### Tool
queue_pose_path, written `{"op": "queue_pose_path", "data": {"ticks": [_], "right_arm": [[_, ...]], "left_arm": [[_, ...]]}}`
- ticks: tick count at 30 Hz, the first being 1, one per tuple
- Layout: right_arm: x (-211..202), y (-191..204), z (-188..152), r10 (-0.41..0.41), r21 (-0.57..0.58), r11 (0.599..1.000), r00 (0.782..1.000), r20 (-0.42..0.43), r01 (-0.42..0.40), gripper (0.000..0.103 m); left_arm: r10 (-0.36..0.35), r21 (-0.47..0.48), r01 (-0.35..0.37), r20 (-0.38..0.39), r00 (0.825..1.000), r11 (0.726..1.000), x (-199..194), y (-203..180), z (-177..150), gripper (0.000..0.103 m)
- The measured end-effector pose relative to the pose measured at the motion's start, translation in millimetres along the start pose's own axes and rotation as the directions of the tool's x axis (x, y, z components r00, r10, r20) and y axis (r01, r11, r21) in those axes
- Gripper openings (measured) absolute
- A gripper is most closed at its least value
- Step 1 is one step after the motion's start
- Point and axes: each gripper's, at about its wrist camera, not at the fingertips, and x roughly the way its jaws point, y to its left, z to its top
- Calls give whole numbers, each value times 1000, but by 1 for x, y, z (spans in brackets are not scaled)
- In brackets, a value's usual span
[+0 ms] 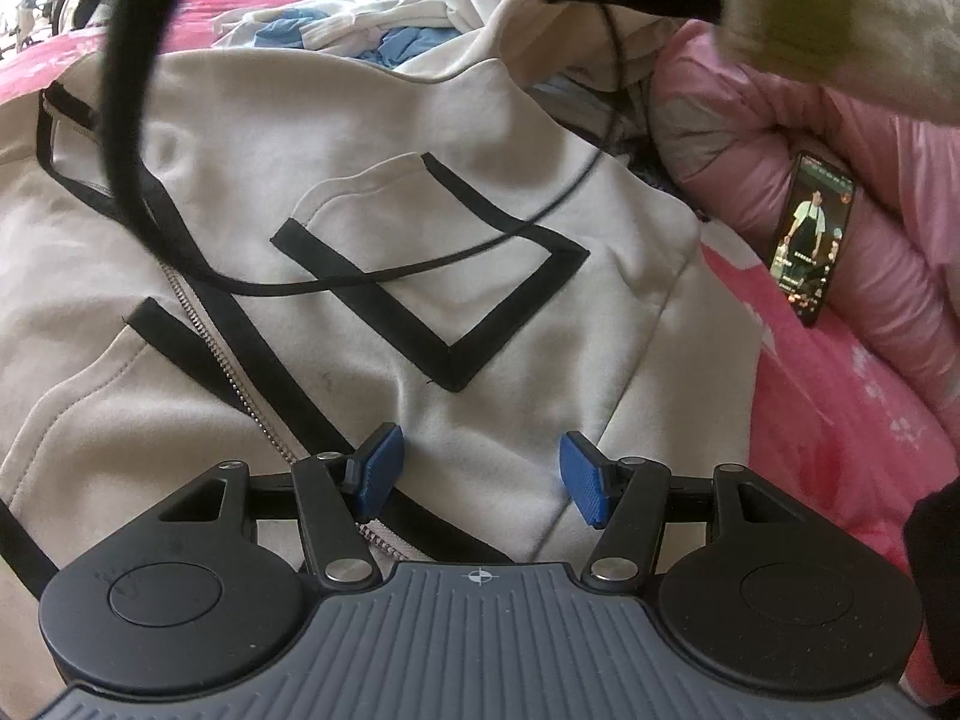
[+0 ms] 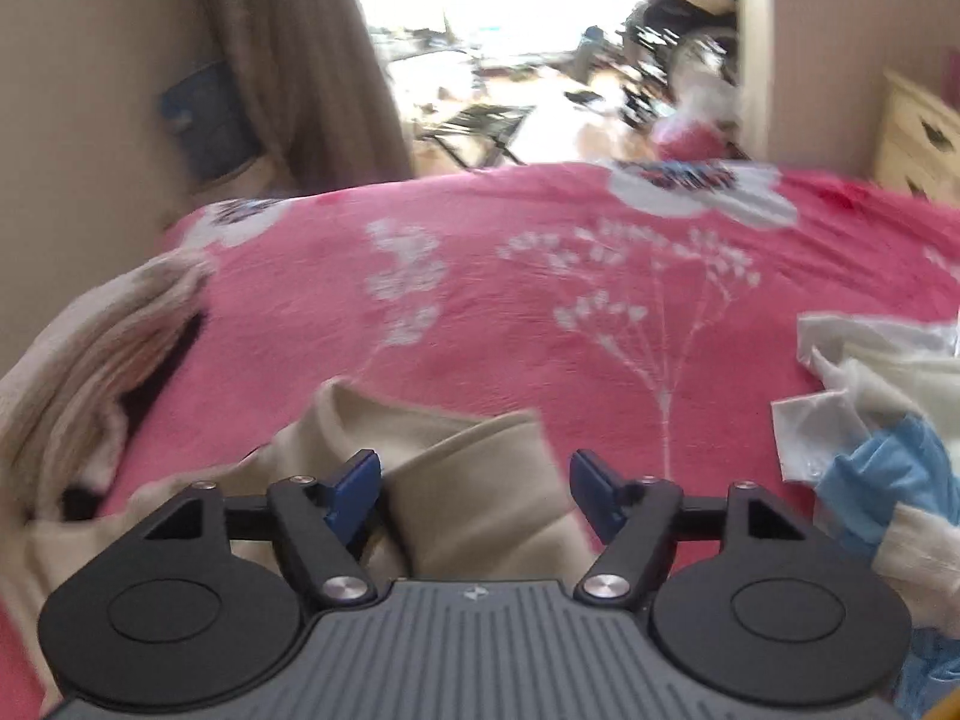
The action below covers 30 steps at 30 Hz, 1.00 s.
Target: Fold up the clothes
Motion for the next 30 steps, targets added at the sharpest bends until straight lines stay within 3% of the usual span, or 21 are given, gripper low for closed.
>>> {"op": "queue_pose_path", "data": {"ticks": [5, 8, 11, 13, 15, 16, 18, 21, 23, 25, 30], "right_arm": [[37, -43, 23, 66, 274, 961, 995, -71, -44, 72], [59, -46, 41, 81, 340, 940, 985, -153, -25, 72], [83, -34, 53, 28, 287, 957, 963, -266, 52, 69], [96, -25, 54, -38, 203, 973, 940, -338, 112, 59], [99, -19, 49, -58, 143, 983, 927, -370, 119, 29], [96, -16, 47, -53, 117, 988, 932, -357, 101, 20], [81, -13, 44, -36, 91, 994, 957, -288, 65, 15], [46, -21, 39, 114, 176, 980, 986, -124, -92, 14], [32, -25, 34, 207, 219, 956, 978, -25, -197, 14], [33, -30, 31, 253, 268, 930, 967, 31, -252, 14], [66, -45, 16, 285, 402, 864, 953, 104, -303, 15]], "left_arm": [[-9, -28, 9, -7, 1000, 1000, -1, 0, -1, 58], [-7, -28, 6, -20, 1000, 1000, -1, -2, 0, 58], [-2, -29, 1, -31, 1000, 1000, 0, -3, 2, 58], [0, -33, -1, -36, 999, 999, 1, -3, 2, 59], [1, -36, -3, -37, 999, 999, 2, -4, 3, 59], [2, -37, -3, -36, 999, 999, 2, -4, 3, 59], [4, -38, -5, -34, 999, 999, 3, -5, 2, 59], [4, -41, -6, -35, 999, 999, 2, -4, 2, 59], [4, -45, -6, -40, 999, 999, 2, -4, 2, 59], [4, -46, -7, -46, 999, 999, 2, -4, 3, 59], [14, -55, -17, -57, 998, 998, 2, -7, 3, 59]]}}
